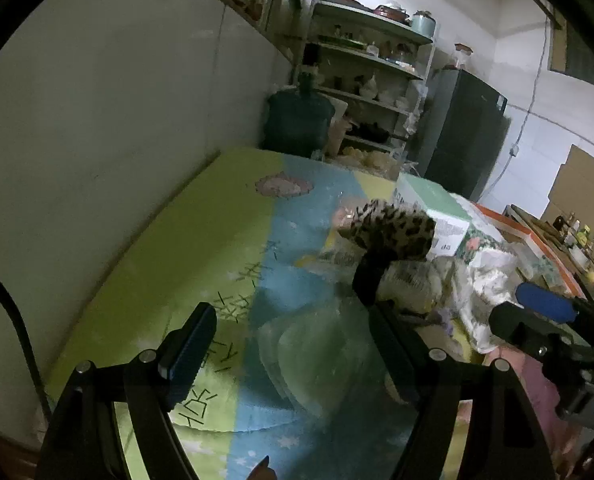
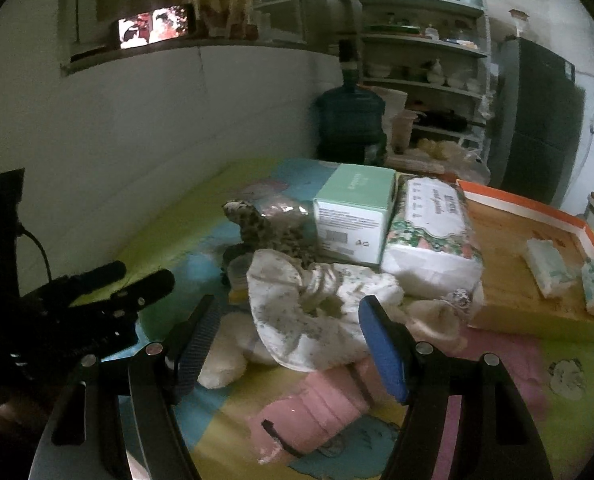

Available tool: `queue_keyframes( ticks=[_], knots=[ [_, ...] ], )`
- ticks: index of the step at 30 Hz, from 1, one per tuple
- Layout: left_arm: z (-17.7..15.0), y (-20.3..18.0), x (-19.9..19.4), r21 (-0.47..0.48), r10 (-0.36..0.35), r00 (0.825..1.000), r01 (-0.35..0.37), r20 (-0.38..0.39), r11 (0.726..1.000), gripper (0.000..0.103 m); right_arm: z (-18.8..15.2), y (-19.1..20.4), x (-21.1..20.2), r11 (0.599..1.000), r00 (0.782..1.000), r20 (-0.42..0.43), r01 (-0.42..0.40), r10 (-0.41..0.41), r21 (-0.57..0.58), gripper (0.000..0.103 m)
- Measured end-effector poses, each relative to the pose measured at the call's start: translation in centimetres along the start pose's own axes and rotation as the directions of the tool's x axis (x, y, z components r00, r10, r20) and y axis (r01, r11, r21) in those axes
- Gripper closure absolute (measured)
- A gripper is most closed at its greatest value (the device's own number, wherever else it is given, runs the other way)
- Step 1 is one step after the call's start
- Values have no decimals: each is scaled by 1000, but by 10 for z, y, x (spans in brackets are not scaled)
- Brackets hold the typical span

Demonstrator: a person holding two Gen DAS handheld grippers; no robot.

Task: Organize soft objects
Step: 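Grasp the clear plastic bag with the green item using the left tool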

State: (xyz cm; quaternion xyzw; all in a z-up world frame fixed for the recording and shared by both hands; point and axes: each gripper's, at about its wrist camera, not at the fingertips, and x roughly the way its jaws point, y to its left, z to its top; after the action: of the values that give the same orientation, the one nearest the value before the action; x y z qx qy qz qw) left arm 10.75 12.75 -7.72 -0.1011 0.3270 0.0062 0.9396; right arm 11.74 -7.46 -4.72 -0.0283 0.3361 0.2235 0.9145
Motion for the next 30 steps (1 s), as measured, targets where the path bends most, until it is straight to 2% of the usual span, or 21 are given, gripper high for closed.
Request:
queue_keyframes(
  ticks=[6, 13, 17, 20, 22, 27, 30],
  knots=[
    [-5, 4, 10, -13, -12, 999, 11, -30, 1000, 25, 1, 3, 11, 1000, 1000, -26, 3, -3, -3, 30],
    [-9, 9, 20, -34, -30, 998, 28, -62, 999, 30, 0, 7, 21, 1000, 999, -40, -2, 1, -23, 30],
    [-10, 9, 21, -29, -50, 997, 48, -63, 998, 38, 0, 7, 26, 1000, 999, -53, -3, 1, -21, 30],
    [-10, 7, 22, -21, -67, 996, 66, -63, 998, 51, 0, 5, 29, 1000, 998, -58, 1, -1, -11, 31],
    [-11, 5, 22, -14, -78, 995, 78, -63, 997, 56, 1, 5, 32, 1000, 998, -65, 9, -10, -17, 38],
    [-12, 2, 21, 1, -88, 994, 88, -62, 996, 62, 1, 4, 39, 999, 995, -89, 30, -33, -38, 76],
    [-12, 3, 22, -5, -92, 994, 91, -65, 996, 62, 1, 2, 39, 999, 996, -87, 24, -27, -30, 85]
  ],
)
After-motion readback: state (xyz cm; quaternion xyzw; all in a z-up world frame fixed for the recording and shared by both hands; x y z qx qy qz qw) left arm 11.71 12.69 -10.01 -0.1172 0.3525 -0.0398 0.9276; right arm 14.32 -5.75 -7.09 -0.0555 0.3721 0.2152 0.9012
